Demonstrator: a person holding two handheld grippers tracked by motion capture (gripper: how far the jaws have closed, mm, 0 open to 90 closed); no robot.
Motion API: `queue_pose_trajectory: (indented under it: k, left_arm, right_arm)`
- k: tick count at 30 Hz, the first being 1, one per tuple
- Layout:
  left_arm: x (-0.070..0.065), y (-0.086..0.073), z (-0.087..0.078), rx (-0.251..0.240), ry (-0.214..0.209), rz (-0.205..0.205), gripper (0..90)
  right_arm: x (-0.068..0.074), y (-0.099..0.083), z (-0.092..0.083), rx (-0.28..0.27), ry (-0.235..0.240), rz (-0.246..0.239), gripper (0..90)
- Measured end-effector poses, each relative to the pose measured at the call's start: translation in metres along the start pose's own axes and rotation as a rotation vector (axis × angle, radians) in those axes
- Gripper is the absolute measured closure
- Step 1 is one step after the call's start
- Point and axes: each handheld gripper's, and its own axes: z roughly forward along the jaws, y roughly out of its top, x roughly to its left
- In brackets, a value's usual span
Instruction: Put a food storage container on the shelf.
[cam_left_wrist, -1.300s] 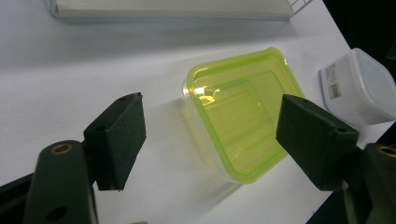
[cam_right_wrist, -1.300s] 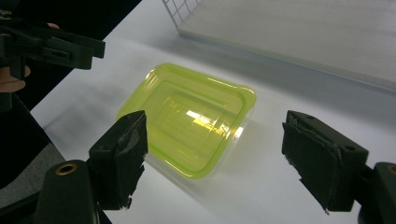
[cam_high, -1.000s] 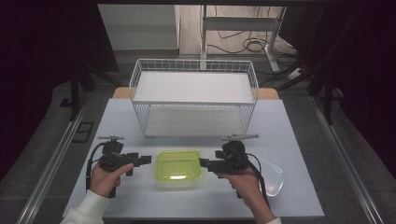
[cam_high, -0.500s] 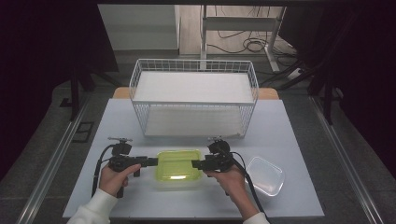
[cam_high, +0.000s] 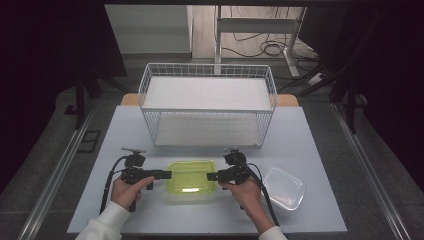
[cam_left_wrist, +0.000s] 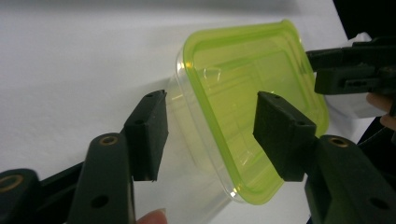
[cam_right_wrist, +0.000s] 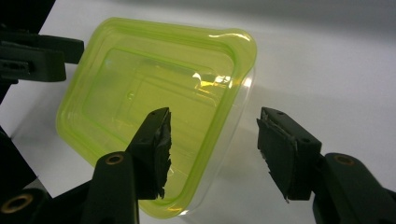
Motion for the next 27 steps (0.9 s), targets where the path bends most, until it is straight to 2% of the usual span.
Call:
queue_pose_trajectory:
  k: [2, 6, 7, 8, 9, 10, 13, 16, 21, 27]
  left_arm:
    - [0.0, -0.001, 0.003, 0.021, -0.004, 0.003, 49.6]
    - [0.003, -0.003, 0.007, 0.038, -0.03, -0.016, 56.9]
    - [0.004, -0.004, 0.007, 0.04, -0.044, -0.022, 63.4]
    - [0.004, -0.004, 0.007, 0.04, -0.056, -0.031, 63.4]
    - [0.004, -0.004, 0.007, 0.037, -0.047, -0.03, 70.1]
    - [0.004, -0.004, 0.007, 0.027, -0.047, -0.032, 72.9]
    - [0.003, -0.005, 0.006, 0.018, -0.055, -0.041, 75.8]
    - [0.003, -0.006, 0.004, 0.008, -0.073, -0.052, 77.5]
    - [0.0, -0.007, 0.002, 0.004, -0.072, -0.04, 80.0]
    - [-0.005, -0.008, 0.002, -0.003, -0.061, -0.011, 80.0]
  right_arm:
    - [0.0, 0.0, 0.0, -0.001, 0.003, 0.003, 45.3]
    - [-0.002, -0.001, 0.001, -0.006, 0.015, 0.011, 49.1]
    - [-0.004, -0.002, 0.003, 0.002, 0.039, 0.019, 53.3]
    - [-0.004, -0.002, 0.003, 0.002, 0.039, 0.019, 53.3]
    - [-0.004, -0.003, 0.004, 0.007, 0.068, 0.032, 58.7]
    - [-0.004, -0.004, 0.004, 0.006, 0.062, 0.03, 62.3]
    - [-0.007, -0.006, 0.004, -0.014, 0.079, 0.05, 69.1]
    - [-0.007, -0.006, 0.003, -0.014, 0.099, 0.066, 70.9]
    - [-0.006, -0.007, -0.003, -0.023, 0.1, 0.052, 76.6]
    - [-0.004, -0.007, -0.009, -0.041, 0.09, 0.025, 77.9]
